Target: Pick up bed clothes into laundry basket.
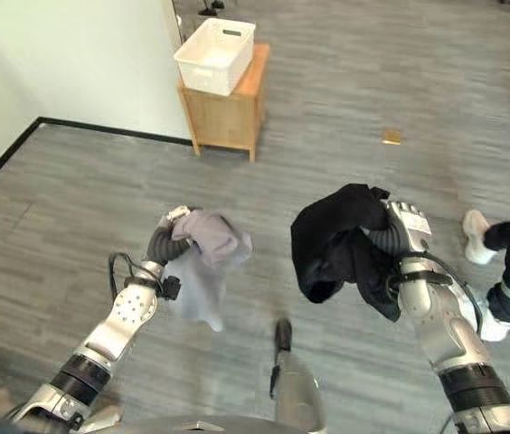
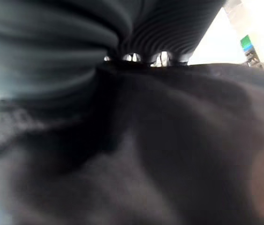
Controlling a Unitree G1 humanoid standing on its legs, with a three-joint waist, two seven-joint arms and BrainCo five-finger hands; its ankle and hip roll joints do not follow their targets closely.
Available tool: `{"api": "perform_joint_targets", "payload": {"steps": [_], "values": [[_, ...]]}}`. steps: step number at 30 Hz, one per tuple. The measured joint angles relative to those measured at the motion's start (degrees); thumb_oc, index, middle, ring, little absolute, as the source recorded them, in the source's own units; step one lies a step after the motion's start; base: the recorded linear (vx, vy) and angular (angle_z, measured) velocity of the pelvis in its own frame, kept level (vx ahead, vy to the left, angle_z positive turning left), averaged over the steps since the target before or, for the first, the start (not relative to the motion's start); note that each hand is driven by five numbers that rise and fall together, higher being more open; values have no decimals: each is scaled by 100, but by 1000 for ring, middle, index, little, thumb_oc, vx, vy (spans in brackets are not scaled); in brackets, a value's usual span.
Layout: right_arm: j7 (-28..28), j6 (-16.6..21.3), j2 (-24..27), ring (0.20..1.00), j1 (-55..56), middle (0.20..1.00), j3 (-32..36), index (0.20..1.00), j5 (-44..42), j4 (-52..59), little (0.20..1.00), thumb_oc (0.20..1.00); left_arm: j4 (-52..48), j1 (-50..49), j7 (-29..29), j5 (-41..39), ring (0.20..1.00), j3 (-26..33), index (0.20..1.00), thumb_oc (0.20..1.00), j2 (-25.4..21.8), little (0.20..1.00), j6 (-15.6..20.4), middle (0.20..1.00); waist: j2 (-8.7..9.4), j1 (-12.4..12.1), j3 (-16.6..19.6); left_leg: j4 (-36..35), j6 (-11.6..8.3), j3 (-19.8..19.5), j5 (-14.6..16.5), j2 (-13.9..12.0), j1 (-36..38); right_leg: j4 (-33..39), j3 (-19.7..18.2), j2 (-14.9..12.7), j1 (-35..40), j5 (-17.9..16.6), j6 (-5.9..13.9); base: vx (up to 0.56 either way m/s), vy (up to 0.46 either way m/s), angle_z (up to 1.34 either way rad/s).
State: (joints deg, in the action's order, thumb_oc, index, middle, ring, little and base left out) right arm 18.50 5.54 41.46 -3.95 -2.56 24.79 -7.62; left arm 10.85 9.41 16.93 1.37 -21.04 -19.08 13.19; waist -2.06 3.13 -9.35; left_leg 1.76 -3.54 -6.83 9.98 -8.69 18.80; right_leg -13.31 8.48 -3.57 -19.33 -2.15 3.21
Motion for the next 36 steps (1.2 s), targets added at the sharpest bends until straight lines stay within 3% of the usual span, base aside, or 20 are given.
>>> {"api": "perform_joint_targets", "payload": {"steps": [1, 4, 5, 7, 9, 11, 14, 15, 17, 18, 21, 22, 23, 26, 29, 30, 31, 34, 35, 36], "values": [[-39, -2, -5, 200, -20, 200, 17, 200, -3, 0, 200, 200, -19, -85, -2, 0, 200, 5, 200, 200, 75, 200, 4, 200, -57, -89, 46, 119, -20, -112, -20, -33, 76, -218, 11, 135, 109, 243, -345, 440, -269, 37], [-110, 20, -377, 200, -114, 200, -5, 200, -126, -5, 200, 200, 22, -158, -65, -9, 200, 55, 200, 200, 83, 200, 1, 200, -33, -177, 20, 1178, -119, 61, -441, 62, -238, 15, 64, 336, 679, 362, -558, 297, -345, 11], [-221, 91, -478, 200, -42, 200, -153, 200, -266, 5, 200, 200, -10, -205, -165, -34, 200, 193, 200, 200, 97, 200, -3, 200, 218, -347, -103, 3568, -343, 30, -1588, 292, -1448, 560, 14, 369, 1239, 390, -663, 303, -330, -12], [-286, 118, -491, 200, -99, 200, -308, 200, -338, 11, 200, 200, -58, -322, -208, -52, 200, 221, 200, 200, 19, 200, -8, 200, 270, -548, -148, 4865, -221, -103, -1227, 565, -2475, 899, -57, 383, 1687, 389, -786, 286, -237, -18], [-315, 97, -533, 200, -69, 200, -341, 200, -354, 46, 200, 200, -101, -354, -222, -57, 200, 250, 200, 200, -15, 200, -16, 200, 434, -712, -260, 5383, 251, 111, -851, 871, -3423, 1154, -128, 298, 2081, 493, -926, 363, -103, -10], [-390, 142, -553, 200, -138, 200, -323, 200, -363, 204, 200, 200, -233, -435, -233, -64, 200, 306, 200, 200, -68, 200, -16, 200, 532, -862, -321, 4054, 302, 687, -754, 997, -4286, 1624, -94, 273, 2607, 552, -618, 446, -52, -18], [-398, 186, -481, 200, -148, 200, -334, 200, -364, 223, 200, 200, -267, -559, -253, -60, 200, 397, 200, 200, -108, 200, -3, 200, 396, -921, -229, 1698, 365, 1186, -803, 1029, -4175, 1916, -64, 460, 3151, 822, -541, 455, -73, 4], [-405, 199, -351, 200, -142, 200, -338, 200, -361, 215, 200, 200, -277, -560, -271, -58, 200, 421, 200, 200, -104, 200, -3, 200, 301, -858, -178, 687, 539, 1649, -961, 1114, -3990, 1899, 19, 521, 3279, 969, -460, 506, -80, 19], [-416, 199, -286, 200, -123, 200, -367, 200, -348, 219, 200, 200, -307, -641, -297, -60, 200, 464, 200, 200, -105, 200, -7, 200, 240, -889, -112, 317, 691, 2364, -1032, 1274, -3753, 1902, 103, 533, 3568, 1205, -309, 596, -44, 18], [-428, 175, -260, 200, -102, 200, -383, 200, -334, 218, 200, 200, -375, -758, -343, -61, 200, 465, 200, 200, -122, 200, -9, 200, 173, -912, -70, -203, 1379, 2473, -1572, 1310, -3302, 1723, 92, 643, 3783, 1434, -75, 508, -7, 16], [-439, 70, -364, 200, 152, 200, -496, 200, -222, 307, 200, 200, -359, -843, -396, -83, 200, 289, 200, 200, -109, 200, -141, 200, 260, -1016, -69, -413, 1384, 2339, -1793, 1335, -2582, -916, 246, 344, 3032, 1776, 365, 442, -31, 15], [-448, 92, -351, 200, 211, 200, -496, 200, -215, 333, 200, 200, -362, -852, -402, -89, 200, 272, 200, 200, -133, 200, -142, 200, 306, -1012, -63, -455, 1379, 2210, -1605, 1377, -2357, -1504, 202, 265, 2857, 1728, 483, 551, -53, 26], [-462, 62, -433, 200, 116, 200, -465, 200, -143, 353, 200, 200, -320, -756, -380, -122, 200, 310, 200, 200, -174, 200, -213, 200, 395, -925, -114, -372, 1369, 2091, -1270, 1478, -1957, -3270, 160, -105, 2211, 1298, 1101, 415, -31, 33], [-463, 64, -438, 200, 73, 200, -449, 200, -27, 411, 200, 200, -326, -671, -362, -122, 200, 326, 200, 200, -187, 200, -237, 200, 332, -789, -142, -365, 1395, 1924, -1061, 1479, -1565, -4083, 202, -329, 1666, 1234, 883, 339, -99, 43], [-456, 50, -317, 200, 48, 200, -421, 200, -3, 444, 200, 200, -365, -334, -357, -122, 200, 343, 200, 200, -263, 200, -237, 200, 240, -579, -144, -553, 1101, 1412, -784, 1300, -1051, -2867, 289, -610, 451, 1333, 541, 385, -297, 78], [-443, 48, -253, 200, 36, 200, -387, 200, -5, 440, 200, 200, -349, -263, -357, -122, 200, 352, 200, 200, -293, 200, -230, 200, 265, -486, -135, -557, 1025, 1219, -739, 1298, -979, -1756, 301, -700, 335, 1177, 374, 594, -611, 99], [-444, 12, -199, 200, 38, 200, -263, 200, -5, 435, 200, 200, -347, -269, -363, -123, 200, 344, 200, 200, -311, 200, -233, 200, 266, -495, -138, -565, 886, 1177, -652, 1286, -796, -263, 250, -759, 336, 571, 250, 457, -470, 96], [-444, -14, -119, 200, 85, 200, -4, 200, -2, 415, 200, 200, -188, -155, -375, -123, 200, 311, 200, 200, -198, 200, -228, 200, 148, -394, -19, -451, 672, 515, -303, 1109, -776, 1259, -367, -584, 425, -126, 477, 383, -368, 88], [-416, -120, -20, 200, -112, 200, 85, 200, -2, 267, 200, 200, -136, -135, -380, -124, 200, 351, 200, 200, -182, 200, -218, 200, 185, -373, -4, -462, 483, 283, -189, 971, -548, 1849, -290, -650, 599, -541, 375, 334, -350, 104], [-417, -173, 64, 200, -302, 200, 50, 200, -3, 123, 200, 200, -111, -138, -412, -124, 200, 338, 200, 200, -202, 200, -225, 200, 230, -391, 7, -495, 346, 259, -102, 916, -320, 1912, -97, -676, 809, -553, 380, 301, -368, 86]]}}
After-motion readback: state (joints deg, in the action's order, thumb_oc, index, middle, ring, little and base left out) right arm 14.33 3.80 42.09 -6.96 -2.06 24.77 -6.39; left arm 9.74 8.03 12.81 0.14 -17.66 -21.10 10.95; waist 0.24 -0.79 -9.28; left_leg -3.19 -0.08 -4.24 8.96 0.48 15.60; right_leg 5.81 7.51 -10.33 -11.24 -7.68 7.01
